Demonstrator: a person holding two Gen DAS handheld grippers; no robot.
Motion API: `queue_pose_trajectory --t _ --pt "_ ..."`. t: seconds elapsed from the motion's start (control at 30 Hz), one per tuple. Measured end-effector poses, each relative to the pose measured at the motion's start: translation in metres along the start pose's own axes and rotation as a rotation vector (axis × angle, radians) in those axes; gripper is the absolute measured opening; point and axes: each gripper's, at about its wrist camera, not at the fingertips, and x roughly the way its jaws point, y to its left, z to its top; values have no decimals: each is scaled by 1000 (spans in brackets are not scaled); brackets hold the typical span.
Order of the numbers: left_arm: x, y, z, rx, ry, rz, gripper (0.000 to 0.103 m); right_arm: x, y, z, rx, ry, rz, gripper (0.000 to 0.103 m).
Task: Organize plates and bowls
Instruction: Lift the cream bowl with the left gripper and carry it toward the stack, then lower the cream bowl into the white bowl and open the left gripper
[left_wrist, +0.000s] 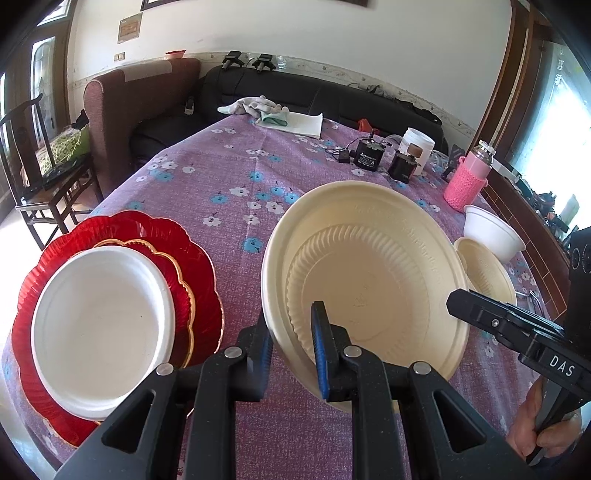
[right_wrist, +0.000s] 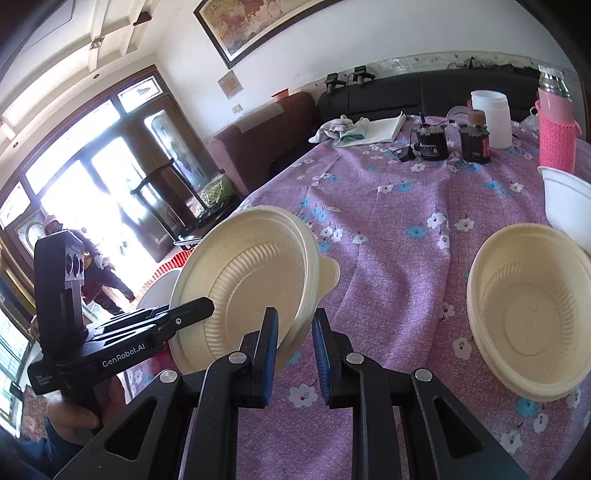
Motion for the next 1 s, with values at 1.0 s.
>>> queue_pose_trajectory --t 1.0 --pt "-61 112 -11 -164 -94 94 19 61 103 23 -42 70 125 21"
